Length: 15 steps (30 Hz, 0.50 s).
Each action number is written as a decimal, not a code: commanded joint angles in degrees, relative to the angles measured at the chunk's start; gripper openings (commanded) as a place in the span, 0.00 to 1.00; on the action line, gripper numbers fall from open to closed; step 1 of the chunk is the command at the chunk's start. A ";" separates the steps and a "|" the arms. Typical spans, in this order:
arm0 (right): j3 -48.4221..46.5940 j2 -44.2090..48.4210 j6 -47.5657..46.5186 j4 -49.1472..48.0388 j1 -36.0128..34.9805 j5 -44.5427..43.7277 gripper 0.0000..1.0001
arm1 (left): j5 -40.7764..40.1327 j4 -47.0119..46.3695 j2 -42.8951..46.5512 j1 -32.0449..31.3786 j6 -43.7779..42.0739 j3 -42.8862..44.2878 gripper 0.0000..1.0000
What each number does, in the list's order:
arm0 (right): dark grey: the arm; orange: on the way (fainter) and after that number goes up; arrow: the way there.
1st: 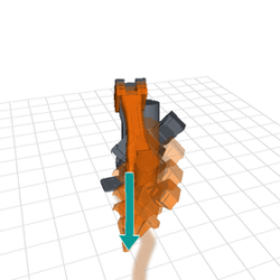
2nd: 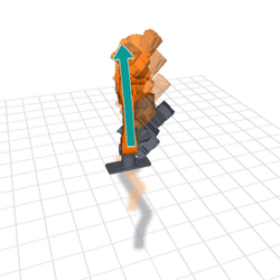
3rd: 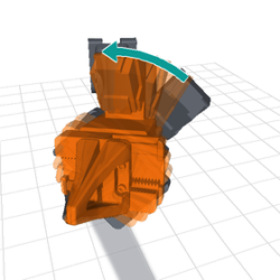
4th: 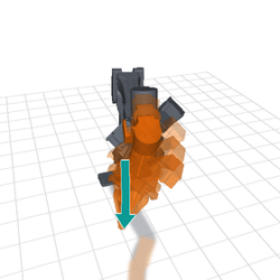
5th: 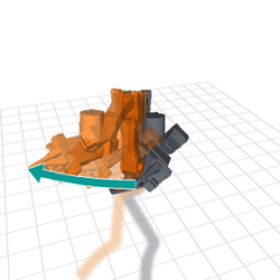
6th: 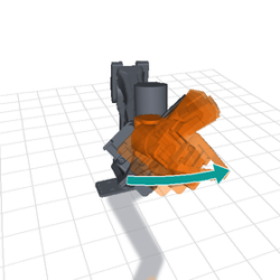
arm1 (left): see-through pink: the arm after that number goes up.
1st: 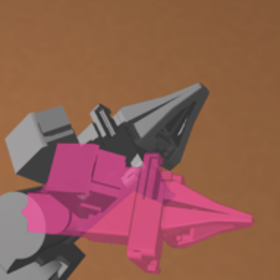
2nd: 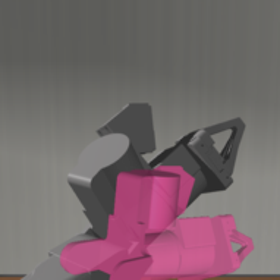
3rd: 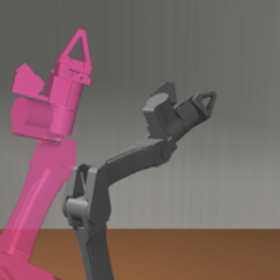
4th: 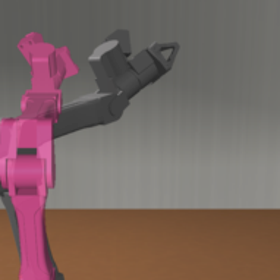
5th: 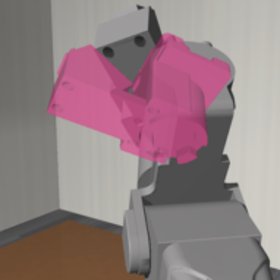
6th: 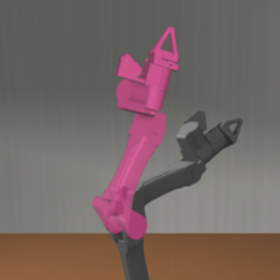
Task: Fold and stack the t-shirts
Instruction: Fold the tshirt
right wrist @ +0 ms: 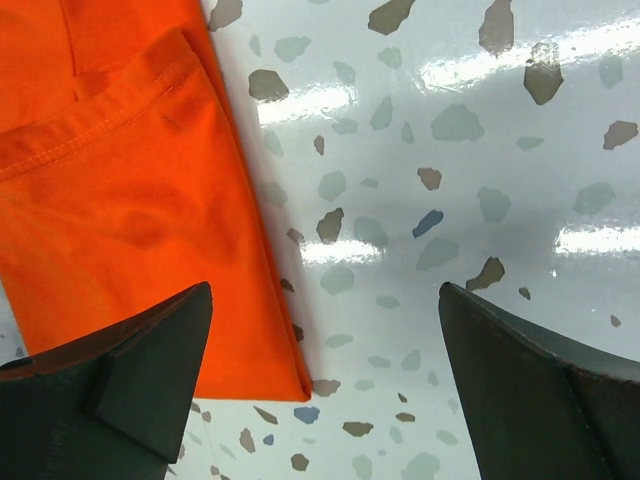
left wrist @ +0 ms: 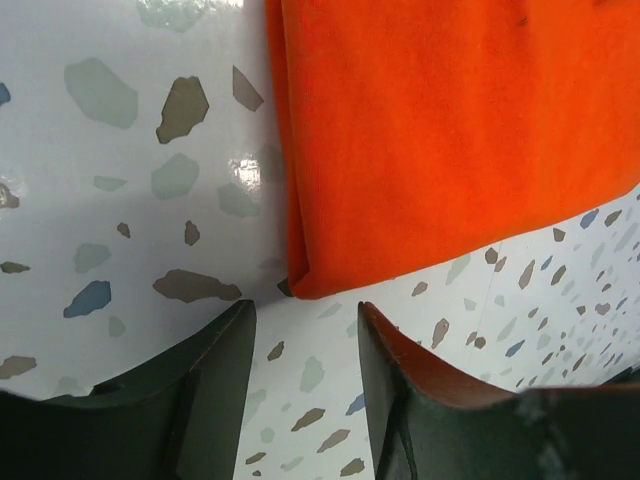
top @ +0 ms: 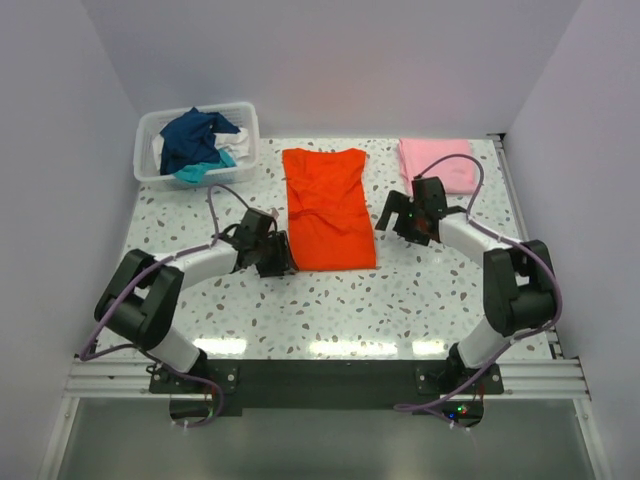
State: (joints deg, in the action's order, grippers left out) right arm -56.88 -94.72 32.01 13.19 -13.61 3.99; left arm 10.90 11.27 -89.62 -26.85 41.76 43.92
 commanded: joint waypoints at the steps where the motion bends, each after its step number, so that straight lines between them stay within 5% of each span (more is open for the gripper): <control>1: 1.42 5.24 1.04 -2.82 -0.19 -0.21 0.99 | 1.06 -3.35 -1.25 -0.13 -0.62 2.31 0.49; 6: 5.20 8.22 1.04 -2.56 -0.19 1.19 0.99 | -0.17 -3.88 -3.54 -0.13 -0.45 2.83 0.44; 15: 9.59 11.75 1.03 -1.67 -0.19 6.52 0.98 | 0.44 -4.40 -4.42 -0.13 -1.15 2.23 0.00</control>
State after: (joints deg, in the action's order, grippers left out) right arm -48.75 -85.60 32.42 12.99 -13.63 5.76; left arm 11.68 8.64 -94.50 -26.92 41.25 46.39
